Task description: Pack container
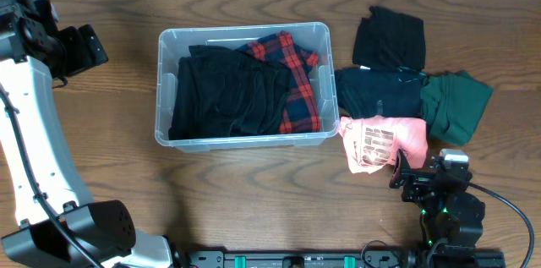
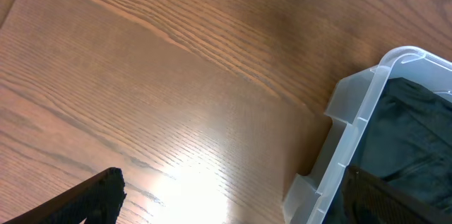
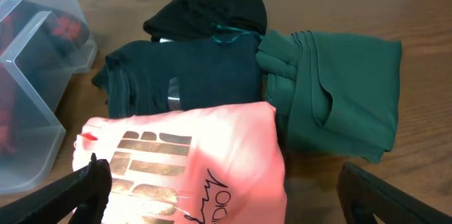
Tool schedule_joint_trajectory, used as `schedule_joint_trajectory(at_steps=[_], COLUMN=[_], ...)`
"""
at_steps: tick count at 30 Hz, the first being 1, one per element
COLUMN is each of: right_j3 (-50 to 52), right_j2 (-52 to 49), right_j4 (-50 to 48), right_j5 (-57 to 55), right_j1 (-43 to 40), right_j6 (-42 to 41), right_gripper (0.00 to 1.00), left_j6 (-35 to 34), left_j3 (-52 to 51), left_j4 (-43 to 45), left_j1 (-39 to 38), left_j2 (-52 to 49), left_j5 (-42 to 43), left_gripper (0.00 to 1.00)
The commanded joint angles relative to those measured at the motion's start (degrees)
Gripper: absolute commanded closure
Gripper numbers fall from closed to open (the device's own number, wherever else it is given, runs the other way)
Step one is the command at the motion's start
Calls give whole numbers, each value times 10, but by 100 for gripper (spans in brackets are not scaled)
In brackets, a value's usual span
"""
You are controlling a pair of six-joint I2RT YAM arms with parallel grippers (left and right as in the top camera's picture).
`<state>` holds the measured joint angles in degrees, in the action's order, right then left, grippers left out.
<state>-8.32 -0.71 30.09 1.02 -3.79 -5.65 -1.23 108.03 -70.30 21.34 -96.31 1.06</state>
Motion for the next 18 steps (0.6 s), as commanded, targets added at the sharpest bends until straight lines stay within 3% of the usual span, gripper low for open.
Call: schedule_joint_trajectory(at_steps=[1, 8, 14, 18], right_j3=[2, 2, 2, 2], right_j2=[2, 2, 2, 1], right_j4=[0, -9, -24, -126], right_j5=[-6, 46, 99, 162], right_j1=[-3, -3, -3, -3], right_j6=[-5, -39, -141, -175], right_gripper=[1, 1, 1, 1], left_j6=[6, 6, 6, 6], left_j3=[-8, -8, -8, -8], left_j4=[-2, -2, -2, -2], left_j1=[2, 2, 2, 2], left_j2=[7, 7, 7, 7], left_j5=[-5, -5, -5, -5], left_gripper=[2, 2, 2, 2])
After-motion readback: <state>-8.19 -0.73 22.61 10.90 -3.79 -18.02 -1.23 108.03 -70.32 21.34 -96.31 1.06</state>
